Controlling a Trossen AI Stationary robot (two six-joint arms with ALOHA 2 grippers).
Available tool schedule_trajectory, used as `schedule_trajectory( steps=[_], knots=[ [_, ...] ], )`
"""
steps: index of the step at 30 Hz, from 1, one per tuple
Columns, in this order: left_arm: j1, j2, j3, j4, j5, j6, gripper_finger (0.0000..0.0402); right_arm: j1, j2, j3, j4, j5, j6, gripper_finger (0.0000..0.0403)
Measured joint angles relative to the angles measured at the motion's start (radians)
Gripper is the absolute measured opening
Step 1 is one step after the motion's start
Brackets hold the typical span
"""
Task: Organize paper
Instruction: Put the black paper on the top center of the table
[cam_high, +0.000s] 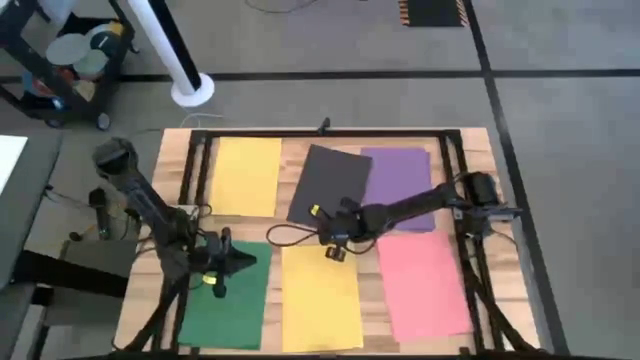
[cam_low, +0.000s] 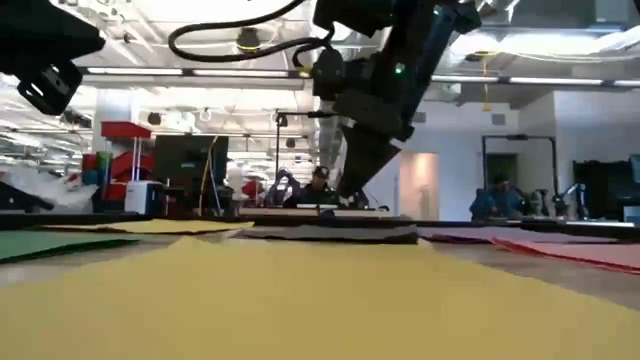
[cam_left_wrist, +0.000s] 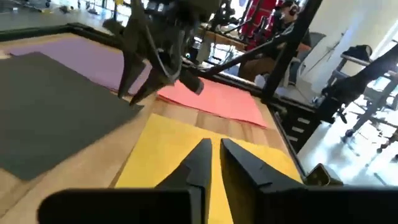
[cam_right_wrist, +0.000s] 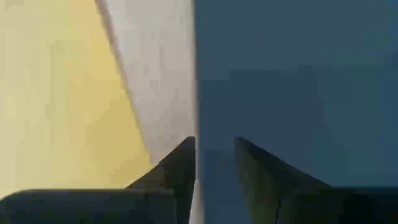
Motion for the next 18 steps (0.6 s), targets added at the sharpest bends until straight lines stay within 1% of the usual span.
schedule_trajectory(
  steps=[2, 6, 7, 11, 15, 18],
  knots=[
    [0.009, 0.000, 0.000, -0.019, 0.002, -0.023, 0.0035, -0.012, 0.000, 0.000, 0.009, 0.062, 0.020, 0.0085],
    [0.029, 0.000, 0.000, -0.053, 0.003, -0.075, 0.0035, -0.044, 0.000, 0.000, 0.044, 0.188, 0.096, 0.0019],
    [0.033, 0.000, 0.000, -0.060, 0.005, -0.087, 0.0035, -0.053, 0.000, 0.000, 0.056, 0.208, 0.131, 0.0010],
    [0.041, 0.000, 0.000, -0.074, 0.029, -0.114, 0.0035, -0.104, 0.000, 0.000, 0.069, 0.222, 0.282, 0.0003],
    [0.042, 0.000, 0.000, -0.078, 0.051, -0.141, 0.0036, -0.151, 0.000, 0.000, 0.071, 0.221, 0.361, 0.0001],
    [0.042, 0.000, 0.000, -0.079, 0.051, -0.148, 0.0036, -0.180, 0.000, 0.000, 0.069, 0.201, 0.398, 0.0001]
  ],
)
